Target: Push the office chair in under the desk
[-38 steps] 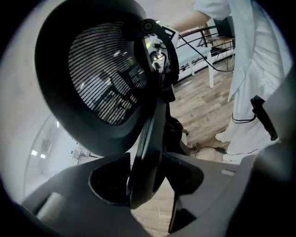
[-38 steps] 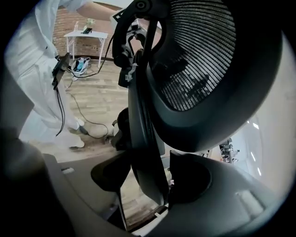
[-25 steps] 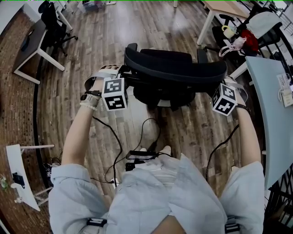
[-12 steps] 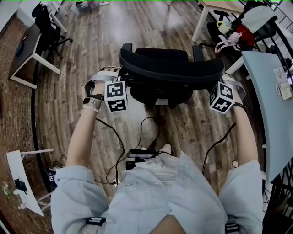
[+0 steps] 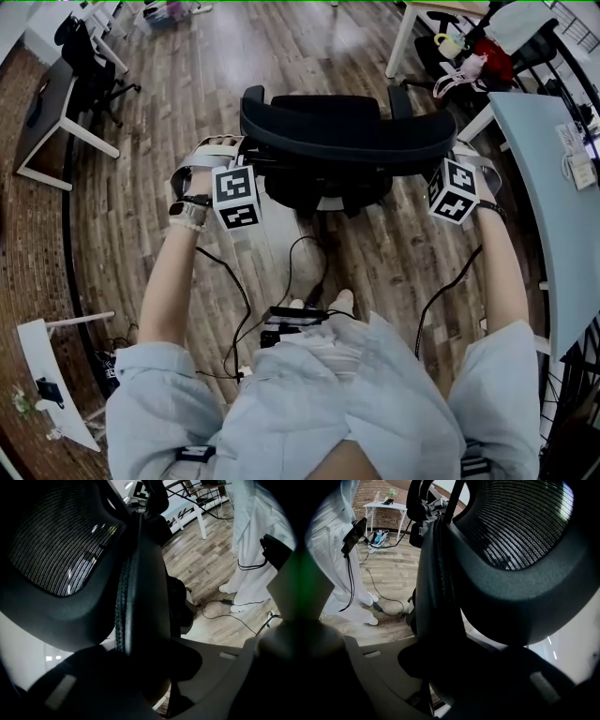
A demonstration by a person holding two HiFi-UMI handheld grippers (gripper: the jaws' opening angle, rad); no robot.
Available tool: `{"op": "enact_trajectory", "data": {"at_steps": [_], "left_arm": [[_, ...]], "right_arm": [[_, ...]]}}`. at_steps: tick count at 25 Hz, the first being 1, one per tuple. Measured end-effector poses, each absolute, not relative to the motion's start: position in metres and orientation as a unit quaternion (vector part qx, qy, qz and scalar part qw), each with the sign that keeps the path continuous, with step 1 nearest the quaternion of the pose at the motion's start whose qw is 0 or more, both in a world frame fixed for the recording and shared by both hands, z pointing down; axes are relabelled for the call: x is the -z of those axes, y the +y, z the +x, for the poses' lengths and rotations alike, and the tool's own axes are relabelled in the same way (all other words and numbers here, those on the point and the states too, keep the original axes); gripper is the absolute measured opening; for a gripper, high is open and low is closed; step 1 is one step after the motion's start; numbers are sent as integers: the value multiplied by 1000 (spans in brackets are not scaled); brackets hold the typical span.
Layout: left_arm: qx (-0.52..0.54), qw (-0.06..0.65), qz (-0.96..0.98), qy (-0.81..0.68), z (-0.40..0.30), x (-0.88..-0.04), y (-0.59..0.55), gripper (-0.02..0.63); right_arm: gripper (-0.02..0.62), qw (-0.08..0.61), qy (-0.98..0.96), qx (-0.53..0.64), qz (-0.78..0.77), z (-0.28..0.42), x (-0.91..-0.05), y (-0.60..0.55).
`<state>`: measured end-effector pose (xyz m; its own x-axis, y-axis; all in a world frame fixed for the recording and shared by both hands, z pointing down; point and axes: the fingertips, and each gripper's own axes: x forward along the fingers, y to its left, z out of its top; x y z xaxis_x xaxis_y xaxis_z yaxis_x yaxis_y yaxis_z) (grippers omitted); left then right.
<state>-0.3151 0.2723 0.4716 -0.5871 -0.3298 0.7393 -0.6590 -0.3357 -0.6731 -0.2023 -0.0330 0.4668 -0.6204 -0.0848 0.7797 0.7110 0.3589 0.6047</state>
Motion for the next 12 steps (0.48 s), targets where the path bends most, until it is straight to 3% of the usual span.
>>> {"op": "enact_trajectory", "data": {"at_steps": [12], "left_arm": [[-692,96,447,-558,-309,-473,258,97]], "right_arm": [[147,392,-736,518,-191,-181,-469,-41]]}}
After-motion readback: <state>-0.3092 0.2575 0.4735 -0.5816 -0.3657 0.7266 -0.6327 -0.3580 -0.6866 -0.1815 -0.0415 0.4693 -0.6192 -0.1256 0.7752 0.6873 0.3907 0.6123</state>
